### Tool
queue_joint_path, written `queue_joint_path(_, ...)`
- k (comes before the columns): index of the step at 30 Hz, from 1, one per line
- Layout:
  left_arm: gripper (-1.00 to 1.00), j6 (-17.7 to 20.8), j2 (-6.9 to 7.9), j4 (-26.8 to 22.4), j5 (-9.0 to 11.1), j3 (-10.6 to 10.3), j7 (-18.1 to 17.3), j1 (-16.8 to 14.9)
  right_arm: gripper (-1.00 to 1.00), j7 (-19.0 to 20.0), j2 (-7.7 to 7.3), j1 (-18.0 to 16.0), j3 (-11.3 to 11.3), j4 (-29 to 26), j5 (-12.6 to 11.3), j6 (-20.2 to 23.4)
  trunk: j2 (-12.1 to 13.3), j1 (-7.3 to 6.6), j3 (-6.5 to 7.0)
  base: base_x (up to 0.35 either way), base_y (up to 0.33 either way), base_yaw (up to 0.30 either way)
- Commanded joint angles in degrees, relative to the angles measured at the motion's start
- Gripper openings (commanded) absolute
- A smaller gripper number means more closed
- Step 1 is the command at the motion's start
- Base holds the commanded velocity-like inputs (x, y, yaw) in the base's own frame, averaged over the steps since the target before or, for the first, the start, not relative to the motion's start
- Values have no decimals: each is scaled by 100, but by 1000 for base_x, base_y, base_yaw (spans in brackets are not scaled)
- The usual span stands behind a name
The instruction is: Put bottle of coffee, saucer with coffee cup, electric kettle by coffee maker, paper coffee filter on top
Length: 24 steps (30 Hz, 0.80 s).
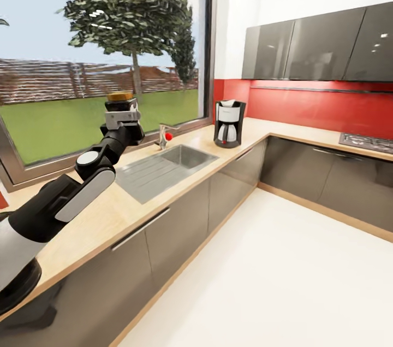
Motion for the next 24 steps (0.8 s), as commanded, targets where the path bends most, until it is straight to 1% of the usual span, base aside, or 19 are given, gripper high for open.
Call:
queue_joint_path(1, -100, 26, 5, -9, 0, -13, 37, -11, 100, 21, 0, -3, -21, -2, 41, -23, -7, 5, -9, 322, 0, -16)
queue_joint_path(6, -100, 26, 5, -9, 0, -13, 37, 12, 100, 21, 0, -3, -21, -2, 41, -21, -7, 5, -9, 325, -12, -5)
queue_joint_path(14, -100, 26, 5, -7, 0, -13, 37, 30, 100, 21, 0, -3, -21, -2, 41, -22, -7, 5, -9, 324, -67, -29)
queue_joint_path(18, -100, 26, 5, -2, 0, -13, 37, 32, 100, 21, 0, -3, -21, -2, 41, -22, -7, 5, -9, 210, -65, -192)
queue_joint_path(24, -100, 26, 5, 2, 0, -13, 37, 33, 100, 21, 0, -3, -21, -2, 41, -17, -7, 5, -9, 39, -28, -267)
